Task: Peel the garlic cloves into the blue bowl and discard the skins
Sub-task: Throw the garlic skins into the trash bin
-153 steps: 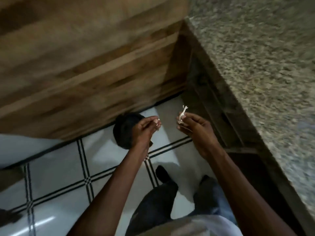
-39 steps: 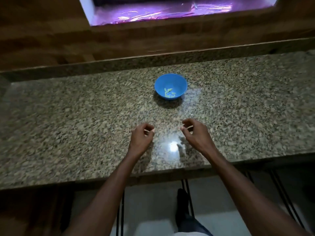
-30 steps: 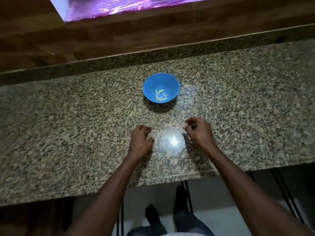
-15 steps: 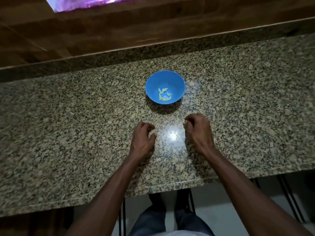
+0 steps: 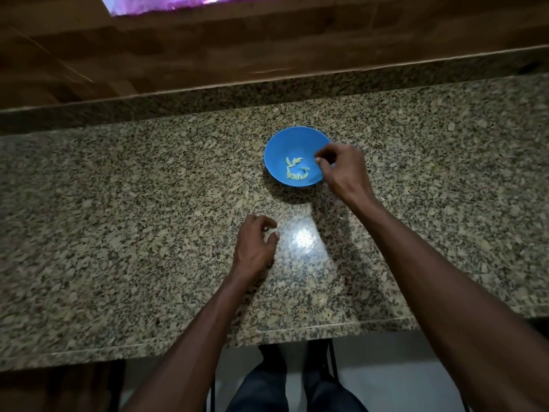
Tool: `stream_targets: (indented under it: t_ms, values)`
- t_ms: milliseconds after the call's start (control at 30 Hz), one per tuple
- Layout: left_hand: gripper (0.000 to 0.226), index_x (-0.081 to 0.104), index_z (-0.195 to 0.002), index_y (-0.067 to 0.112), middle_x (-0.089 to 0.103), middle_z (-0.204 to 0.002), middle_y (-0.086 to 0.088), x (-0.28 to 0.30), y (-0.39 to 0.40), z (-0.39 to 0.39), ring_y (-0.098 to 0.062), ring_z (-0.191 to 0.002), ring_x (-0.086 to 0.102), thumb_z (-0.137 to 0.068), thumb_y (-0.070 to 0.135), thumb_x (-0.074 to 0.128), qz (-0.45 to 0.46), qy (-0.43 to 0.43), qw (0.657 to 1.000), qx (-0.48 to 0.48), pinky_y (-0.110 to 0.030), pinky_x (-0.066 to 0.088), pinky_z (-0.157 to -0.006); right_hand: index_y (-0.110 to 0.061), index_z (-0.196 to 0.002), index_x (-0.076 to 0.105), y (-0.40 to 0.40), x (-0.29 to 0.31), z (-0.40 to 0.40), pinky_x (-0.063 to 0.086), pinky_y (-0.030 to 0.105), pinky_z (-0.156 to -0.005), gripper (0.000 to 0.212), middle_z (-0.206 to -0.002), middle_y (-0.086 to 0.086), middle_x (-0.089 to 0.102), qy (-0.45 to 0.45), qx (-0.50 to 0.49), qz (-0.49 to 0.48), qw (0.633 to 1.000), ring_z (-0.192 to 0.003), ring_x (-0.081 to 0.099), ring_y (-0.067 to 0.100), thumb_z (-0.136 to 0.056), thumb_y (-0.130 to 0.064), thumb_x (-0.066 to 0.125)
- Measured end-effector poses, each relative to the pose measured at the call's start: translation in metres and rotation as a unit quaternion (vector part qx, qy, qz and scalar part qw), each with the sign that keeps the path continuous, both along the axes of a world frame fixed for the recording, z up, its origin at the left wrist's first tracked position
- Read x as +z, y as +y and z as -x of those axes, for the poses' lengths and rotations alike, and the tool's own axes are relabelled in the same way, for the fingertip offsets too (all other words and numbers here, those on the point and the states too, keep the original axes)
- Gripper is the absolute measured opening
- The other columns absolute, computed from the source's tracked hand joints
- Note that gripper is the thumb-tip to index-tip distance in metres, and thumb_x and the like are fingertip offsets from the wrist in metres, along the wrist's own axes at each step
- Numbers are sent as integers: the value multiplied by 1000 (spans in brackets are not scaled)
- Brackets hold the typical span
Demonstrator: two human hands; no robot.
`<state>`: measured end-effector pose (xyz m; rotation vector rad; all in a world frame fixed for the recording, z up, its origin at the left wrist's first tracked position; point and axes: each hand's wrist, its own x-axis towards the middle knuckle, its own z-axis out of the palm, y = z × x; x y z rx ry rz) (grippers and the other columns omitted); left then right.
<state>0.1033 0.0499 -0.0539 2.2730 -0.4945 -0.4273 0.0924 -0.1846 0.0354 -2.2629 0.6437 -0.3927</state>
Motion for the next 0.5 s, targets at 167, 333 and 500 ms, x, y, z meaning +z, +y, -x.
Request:
stream_targets:
  t_ms: [167, 333, 500]
  values:
    - [32, 57, -132, 15, 68, -112, -10, 33, -32, -32, -22, -92, 68, -105, 32, 59, 178, 197, 949, 168, -34, 60, -77, -13, -141, 61, -28, -15, 12, 62, 42, -90, 45, -124, 5, 69, 31, -133, -174, 975, -101, 69, 18, -98, -23, 70]
    - [46, 45, -150, 12, 55, -144, -11, 41, -73, -73, -26, -127, 59, -109, 33, 50, 248, 307, 892, 219, -43, 60, -94, -4, -140, 60, -23, -21, 1, 66, 43, -81, 42, -125, 10, 68, 37, -106, -357, 927, -93, 74, 21, -99, 0, 64]
    - [36, 56, -142, 12, 64, -137, -9, 42, -66, -71, -25, -122, 64, -107, 10, 48, 258, 309, 884, 236, -41, 59, -95, -5, -126, 67, -12, -25, 1, 65, 33, -73, 30, -102, 2, 71, 22, -97, -398, 912, -84, 76, 18, -97, 3, 65]
